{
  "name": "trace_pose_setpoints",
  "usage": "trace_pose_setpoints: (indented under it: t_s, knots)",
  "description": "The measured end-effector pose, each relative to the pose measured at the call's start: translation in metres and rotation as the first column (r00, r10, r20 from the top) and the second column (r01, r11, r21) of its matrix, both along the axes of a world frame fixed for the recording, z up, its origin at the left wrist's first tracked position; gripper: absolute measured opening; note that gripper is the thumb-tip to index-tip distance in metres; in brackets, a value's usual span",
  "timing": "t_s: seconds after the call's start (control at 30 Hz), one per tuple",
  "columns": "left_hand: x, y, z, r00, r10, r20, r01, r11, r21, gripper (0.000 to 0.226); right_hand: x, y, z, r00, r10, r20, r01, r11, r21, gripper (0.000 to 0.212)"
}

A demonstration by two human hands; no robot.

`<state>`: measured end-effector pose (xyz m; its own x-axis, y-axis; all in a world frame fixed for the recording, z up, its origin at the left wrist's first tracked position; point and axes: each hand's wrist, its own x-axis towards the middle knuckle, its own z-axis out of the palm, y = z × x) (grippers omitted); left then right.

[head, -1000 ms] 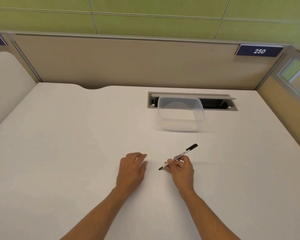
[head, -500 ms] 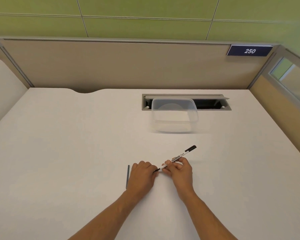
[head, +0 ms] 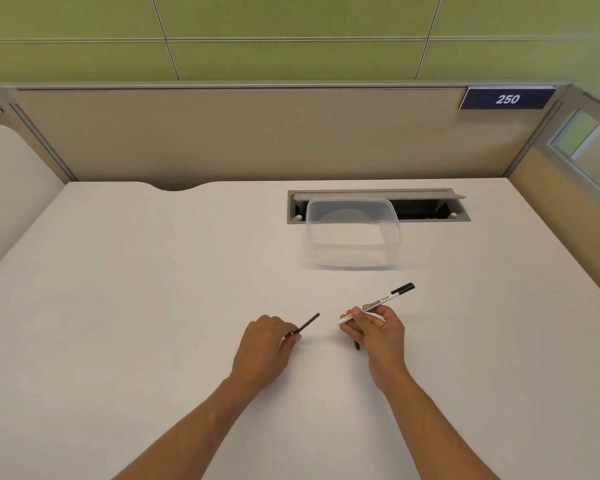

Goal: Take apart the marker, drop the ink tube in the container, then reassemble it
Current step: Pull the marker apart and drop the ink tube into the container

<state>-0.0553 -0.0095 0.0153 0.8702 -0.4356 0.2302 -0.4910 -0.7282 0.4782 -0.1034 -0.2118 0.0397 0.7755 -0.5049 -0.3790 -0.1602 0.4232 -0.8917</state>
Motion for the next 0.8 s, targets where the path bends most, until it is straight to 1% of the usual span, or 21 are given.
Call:
trace_pose_setpoints:
  t_s: [0.07, 0.1, 0.27, 0.4, 0.47, 0.53, 0.6, 0.67, 0.8]
  knots:
    - [0.006, -0.005, 0.008, 0.997, 0.055, -0.056, -0.059, 0.995, -0.074, 0.013, 0.001, 0.001, 0.002, 1.000, 0.008, 0.003, -0.008, 1.000, 0.022, 0.018]
    - [0.010, -0.009, 0.013, 0.992, 0.079, -0.095, -0.089, 0.990, -0.109, 0.011, 0.001, 0.002, 0.004, 1.000, 0.011, 0.005, -0.012, 0.999, 0.033, 0.019]
    - [0.035, -0.032, 0.043, 0.958, 0.150, -0.244, -0.210, 0.946, -0.246, 0.013, 0.005, 0.004, 0.010, 0.999, 0.031, 0.010, -0.032, 0.998, 0.056, 0.018]
    - [0.068, -0.058, 0.063, 0.901, 0.209, -0.381, -0.346, 0.874, -0.341, 0.016, 0.009, 0.002, 0.013, 0.998, 0.062, 0.025, -0.063, 0.996, 0.060, 0.017]
    - [0.086, -0.074, 0.071, 0.890, 0.210, -0.404, -0.366, 0.858, -0.360, 0.018, 0.011, -0.001, 0.013, 0.997, 0.065, 0.029, -0.067, 0.996, 0.058, 0.018]
    - [0.103, -0.092, 0.080, 0.904, 0.201, -0.377, -0.340, 0.872, -0.351, 0.018, 0.013, -0.005, 0.012, 0.997, 0.068, 0.029, -0.070, 0.996, 0.053, 0.017]
    - [0.120, -0.110, 0.087, 0.923, 0.195, -0.333, -0.304, 0.900, -0.314, 0.017, 0.016, -0.007, 0.011, 0.997, 0.075, 0.026, -0.076, 0.996, 0.054, 0.017]
    - [0.138, -0.127, 0.089, 0.926, 0.198, -0.322, -0.289, 0.919, -0.267, 0.015, 0.019, -0.010, 0.009, 0.997, 0.080, 0.022, -0.081, 0.995, 0.051, 0.019]
    - [0.174, -0.157, 0.082, 0.919, 0.247, -0.308, -0.286, 0.954, -0.088, 0.008, 0.025, -0.015, 0.006, 0.997, 0.076, 0.014, -0.077, 0.995, 0.056, 0.019]
